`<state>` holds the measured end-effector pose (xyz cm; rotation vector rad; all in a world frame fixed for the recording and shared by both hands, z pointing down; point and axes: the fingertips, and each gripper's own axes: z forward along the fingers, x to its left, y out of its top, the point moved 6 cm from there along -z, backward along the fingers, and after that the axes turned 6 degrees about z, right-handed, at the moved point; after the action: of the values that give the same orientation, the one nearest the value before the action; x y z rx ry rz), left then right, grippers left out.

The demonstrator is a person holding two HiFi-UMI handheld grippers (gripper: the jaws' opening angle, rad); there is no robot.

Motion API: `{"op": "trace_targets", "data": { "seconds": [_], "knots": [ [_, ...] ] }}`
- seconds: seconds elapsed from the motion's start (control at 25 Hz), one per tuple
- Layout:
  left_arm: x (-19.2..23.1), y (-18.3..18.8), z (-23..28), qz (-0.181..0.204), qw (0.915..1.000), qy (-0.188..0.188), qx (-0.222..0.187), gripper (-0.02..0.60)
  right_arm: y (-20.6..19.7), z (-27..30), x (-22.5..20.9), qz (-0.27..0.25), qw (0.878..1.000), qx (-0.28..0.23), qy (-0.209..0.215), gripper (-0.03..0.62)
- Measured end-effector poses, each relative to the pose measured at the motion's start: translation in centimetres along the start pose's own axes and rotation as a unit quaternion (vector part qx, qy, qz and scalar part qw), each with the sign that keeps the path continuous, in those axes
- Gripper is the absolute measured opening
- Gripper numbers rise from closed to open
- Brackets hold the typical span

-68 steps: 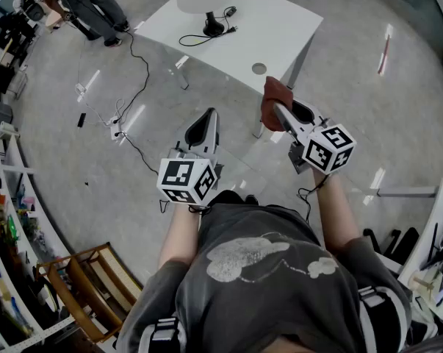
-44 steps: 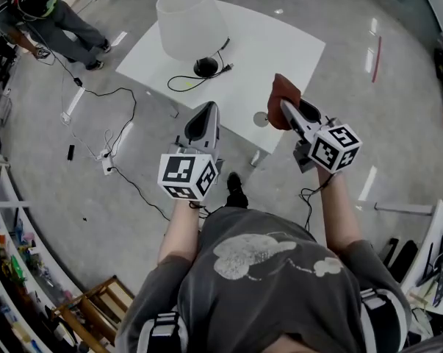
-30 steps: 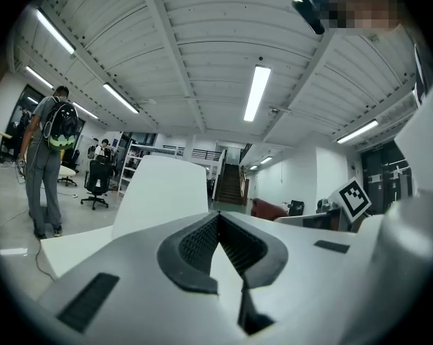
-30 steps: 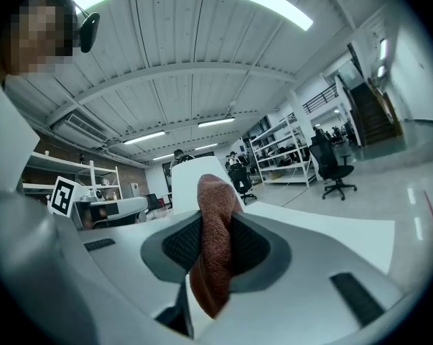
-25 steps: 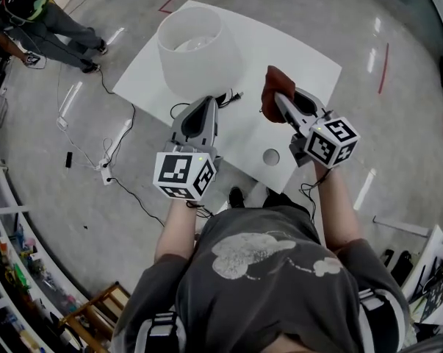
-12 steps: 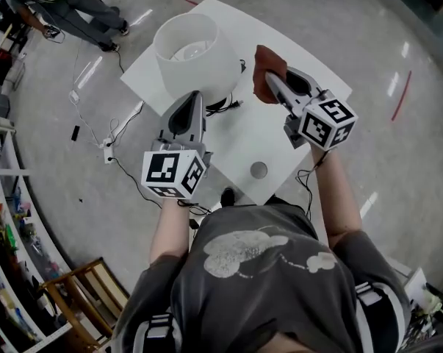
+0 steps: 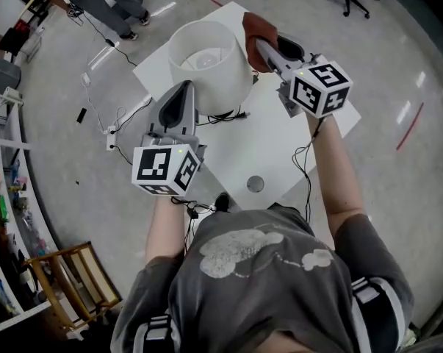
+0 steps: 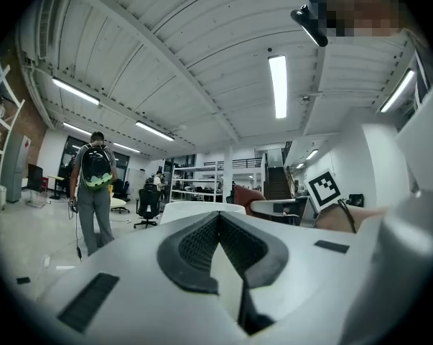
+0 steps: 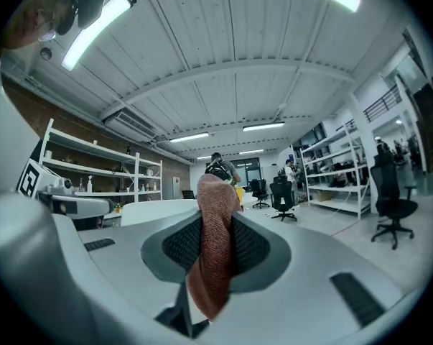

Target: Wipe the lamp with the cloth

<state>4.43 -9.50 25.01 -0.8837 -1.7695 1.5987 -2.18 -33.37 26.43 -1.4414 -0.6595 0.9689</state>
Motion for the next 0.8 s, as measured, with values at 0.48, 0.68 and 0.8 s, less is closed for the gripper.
{"op": "trace_targets", "data": {
  "seconds": [0.48,0.68,0.8],
  "knots": [
    [0.6,-2.1,-0.8,-0.017,0.9983,0.039,0.041,0.008,-4.2,3.0,-0.4,-0.021,0.997,0.064,0.025,0.091],
    [0.3,-4.1,-1.4,-0.031,0.9958,0.054,0.066,0.008,-7.2,2.5,-1.8,0.019,0.997,0.077,0.015,0.091],
    [0.7,-5.6,-1.4,-0.035,0.9946,0.06,0.076,0.008,-9.5,2.5,-2.6,0.044,0.995,0.084,0.006,0.091]
  ]
}}
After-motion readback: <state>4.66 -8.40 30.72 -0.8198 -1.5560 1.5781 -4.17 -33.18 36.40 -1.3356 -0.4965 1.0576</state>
